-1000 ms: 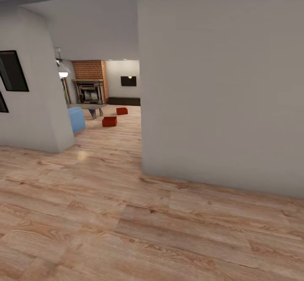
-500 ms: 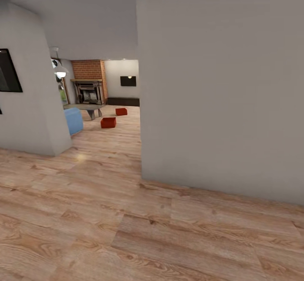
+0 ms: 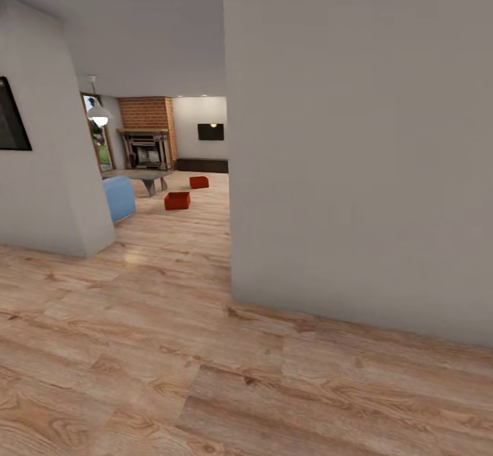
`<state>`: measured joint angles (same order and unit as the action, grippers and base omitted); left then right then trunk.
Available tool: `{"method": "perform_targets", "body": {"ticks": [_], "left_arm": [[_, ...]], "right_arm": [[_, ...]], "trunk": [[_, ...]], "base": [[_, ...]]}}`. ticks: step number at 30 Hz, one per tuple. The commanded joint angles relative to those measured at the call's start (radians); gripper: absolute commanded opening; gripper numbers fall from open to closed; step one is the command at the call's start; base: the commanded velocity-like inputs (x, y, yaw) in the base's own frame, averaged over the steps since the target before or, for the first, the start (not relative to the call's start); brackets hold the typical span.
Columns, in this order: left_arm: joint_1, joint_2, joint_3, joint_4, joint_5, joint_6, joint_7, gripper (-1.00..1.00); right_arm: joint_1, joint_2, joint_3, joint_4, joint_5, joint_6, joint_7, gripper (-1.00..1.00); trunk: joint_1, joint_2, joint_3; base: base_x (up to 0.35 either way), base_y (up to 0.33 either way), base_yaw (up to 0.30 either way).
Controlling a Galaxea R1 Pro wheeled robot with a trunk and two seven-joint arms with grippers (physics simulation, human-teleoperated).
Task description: Move the two storage containers from the living room to the garage. In the garage, place one container on the floor and stack the other container on top of it (either order is fine).
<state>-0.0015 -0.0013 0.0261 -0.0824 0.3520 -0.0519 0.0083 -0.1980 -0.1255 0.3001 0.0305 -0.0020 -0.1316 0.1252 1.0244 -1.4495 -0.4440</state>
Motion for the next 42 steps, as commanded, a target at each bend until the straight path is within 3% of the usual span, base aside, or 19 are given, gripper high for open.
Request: {"method": "perform_targets", "body": {"ticks": [1,42], "left_arm": [[0.0,0.0,0.002,0.0,0.002,-0.002,0.001,1.0],[0.0,0.0,0.003,0.0,0.002,-0.002,0.001,1.0]], "right_arm": [[-0.001,0.0,0.002,0.003,-0.001,-0.006,0.003,1.0],[-0.001,-0.002,0.002,0.002,0.0,-0.006,0.002,1.0]], "trunk": [[0.001,0.0,-0.001],[0.001,0.0,-0.001]], "base": [[0.321,0.0,0.188],[0.321,0.0,0.261]]}}
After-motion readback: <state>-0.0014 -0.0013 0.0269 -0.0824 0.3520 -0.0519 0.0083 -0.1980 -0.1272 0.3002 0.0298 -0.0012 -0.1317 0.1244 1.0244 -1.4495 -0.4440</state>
